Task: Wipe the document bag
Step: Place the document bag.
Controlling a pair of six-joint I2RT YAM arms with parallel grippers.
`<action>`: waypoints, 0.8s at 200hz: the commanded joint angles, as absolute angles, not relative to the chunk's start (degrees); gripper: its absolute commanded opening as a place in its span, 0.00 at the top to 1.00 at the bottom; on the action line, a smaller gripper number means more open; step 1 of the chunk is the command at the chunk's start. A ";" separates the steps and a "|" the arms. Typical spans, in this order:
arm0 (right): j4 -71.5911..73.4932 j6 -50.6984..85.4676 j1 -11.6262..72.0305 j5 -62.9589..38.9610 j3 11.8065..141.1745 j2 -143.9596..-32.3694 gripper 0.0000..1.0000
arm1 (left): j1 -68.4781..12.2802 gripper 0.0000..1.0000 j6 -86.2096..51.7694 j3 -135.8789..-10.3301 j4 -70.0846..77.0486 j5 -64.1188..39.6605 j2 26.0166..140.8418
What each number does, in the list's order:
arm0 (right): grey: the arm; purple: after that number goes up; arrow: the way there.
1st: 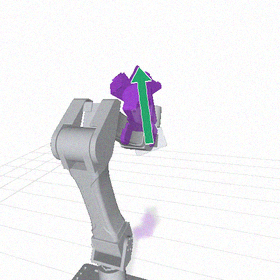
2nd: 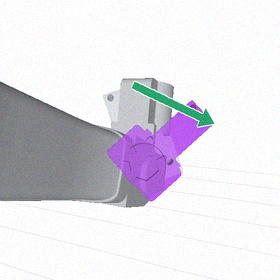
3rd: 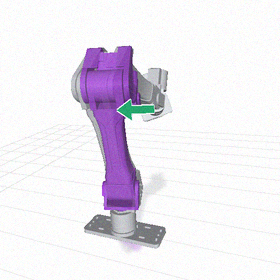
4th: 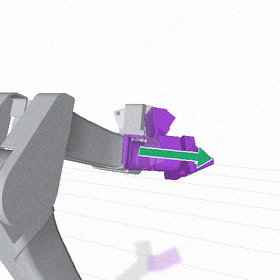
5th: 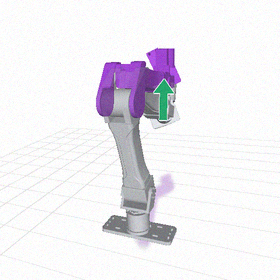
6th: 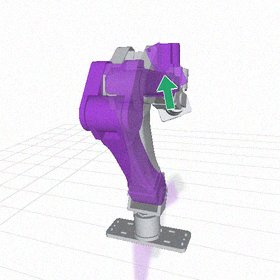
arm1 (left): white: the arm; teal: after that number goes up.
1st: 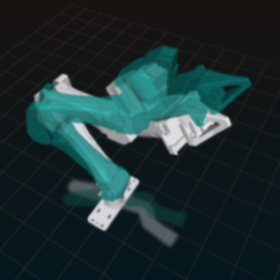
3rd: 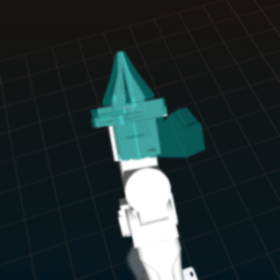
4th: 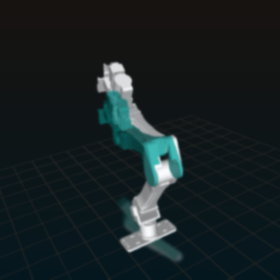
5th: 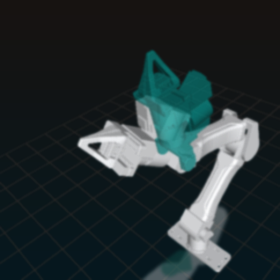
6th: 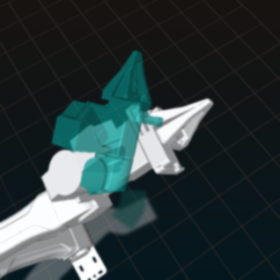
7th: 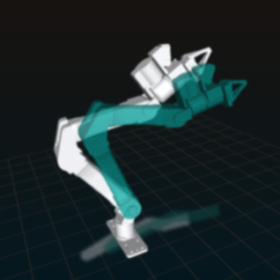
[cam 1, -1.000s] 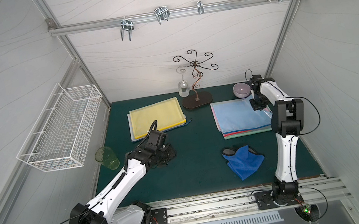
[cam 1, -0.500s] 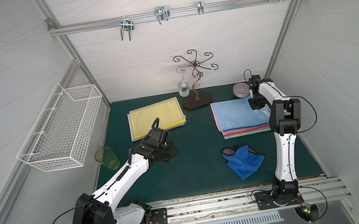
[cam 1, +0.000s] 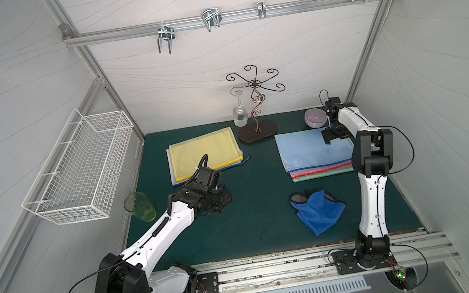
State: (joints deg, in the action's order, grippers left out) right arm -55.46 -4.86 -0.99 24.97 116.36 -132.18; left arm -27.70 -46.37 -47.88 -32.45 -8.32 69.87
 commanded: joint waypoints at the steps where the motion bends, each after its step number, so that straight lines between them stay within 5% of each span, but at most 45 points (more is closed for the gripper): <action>1: -55.90 -0.18 1.22 26.44 115.78 -126.52 0.01 | -26.37 0.58 -47.12 -49.40 -30.72 -7.20 68.48; 72: -52.80 10.15 10.52 -0.32 104.90 -113.19 0.01 | -13.96 0.44 -50.84 -44.57 -27.33 -8.50 63.06; 123: -50.66 12.02 25.93 -14.20 95.73 -106.20 0.01 | -2.99 0.56 -54.09 -47.09 -24.76 -9.91 70.69; 160: -50.88 12.41 31.57 -18.75 91.18 -101.65 0.01 | -0.79 0.55 -52.30 -55.59 -25.18 -2.37 79.49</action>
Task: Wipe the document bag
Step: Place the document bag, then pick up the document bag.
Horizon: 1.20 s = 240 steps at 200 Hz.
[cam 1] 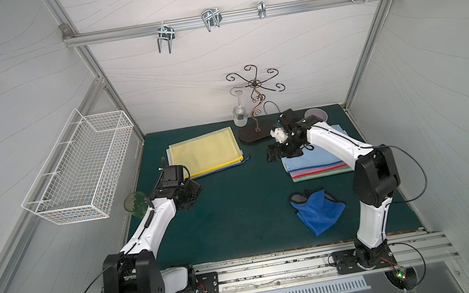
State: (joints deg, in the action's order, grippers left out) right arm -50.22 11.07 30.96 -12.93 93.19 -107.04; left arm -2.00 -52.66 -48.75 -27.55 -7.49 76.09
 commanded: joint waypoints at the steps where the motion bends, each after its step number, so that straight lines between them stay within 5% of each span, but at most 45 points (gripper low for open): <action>1: -50.84 12.44 31.60 -18.91 91.07 -101.54 0.01 | -0.75 0.55 -52.30 -55.74 -25.07 -2.20 79.69; 96: -51.25 11.26 30.97 -19.08 88.04 -97.38 0.01 | 5.96 0.52 -47.90 -67.43 -20.93 -1.78 99.94; 240: -52.21 10.84 27.52 -21.44 90.34 -102.28 0.01 | 7.97 0.46 -45.32 -75.22 -22.37 2.89 111.37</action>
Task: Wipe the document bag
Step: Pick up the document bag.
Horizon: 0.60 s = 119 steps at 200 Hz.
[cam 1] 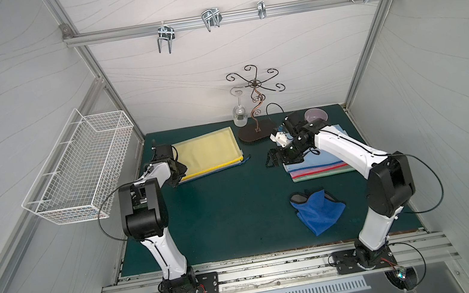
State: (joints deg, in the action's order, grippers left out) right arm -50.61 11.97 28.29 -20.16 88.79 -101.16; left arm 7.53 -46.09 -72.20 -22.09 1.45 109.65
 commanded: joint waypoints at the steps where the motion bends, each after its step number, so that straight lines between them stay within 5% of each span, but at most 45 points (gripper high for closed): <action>1: -52.16 10.83 27.51 -21.49 90.30 -102.29 0.01 | 8.03 0.46 -45.34 -75.27 -22.35 2.89 111.41; 119: -53.33 10.21 27.27 -22.17 93.56 -105.94 0.01 | 8.00 0.49 -45.49 -76.90 -21.33 0.98 117.37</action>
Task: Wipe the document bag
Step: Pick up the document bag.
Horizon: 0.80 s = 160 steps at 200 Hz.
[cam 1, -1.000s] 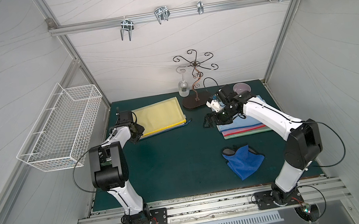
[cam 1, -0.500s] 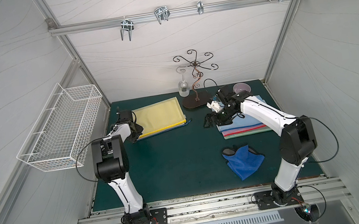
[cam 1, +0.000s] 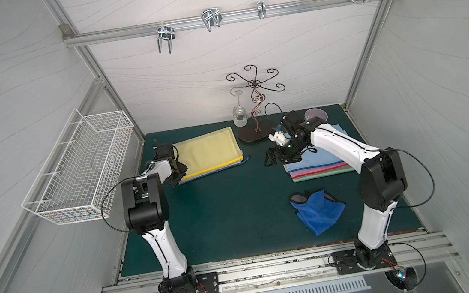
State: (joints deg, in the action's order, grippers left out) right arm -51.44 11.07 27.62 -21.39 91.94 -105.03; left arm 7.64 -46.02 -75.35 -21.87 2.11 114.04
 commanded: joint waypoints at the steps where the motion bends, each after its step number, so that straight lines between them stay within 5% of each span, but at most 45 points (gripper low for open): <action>1: -53.34 10.20 27.26 -22.16 93.58 -106.01 0.01 | 8.00 0.49 -45.47 -76.90 -21.25 0.97 117.44; 82: -53.57 9.98 27.21 -22.90 94.53 -107.23 0.01 | 7.96 0.86 -45.01 -73.74 -15.81 -2.80 118.15; 132: -53.13 10.12 27.25 -23.71 94.00 -107.40 0.01 | 7.94 1.00 -44.66 -73.04 -13.92 -4.04 117.73; 160: -53.15 10.15 27.33 -24.07 93.87 -107.22 0.01 | 7.91 1.00 -44.72 -71.61 -11.88 -5.40 115.51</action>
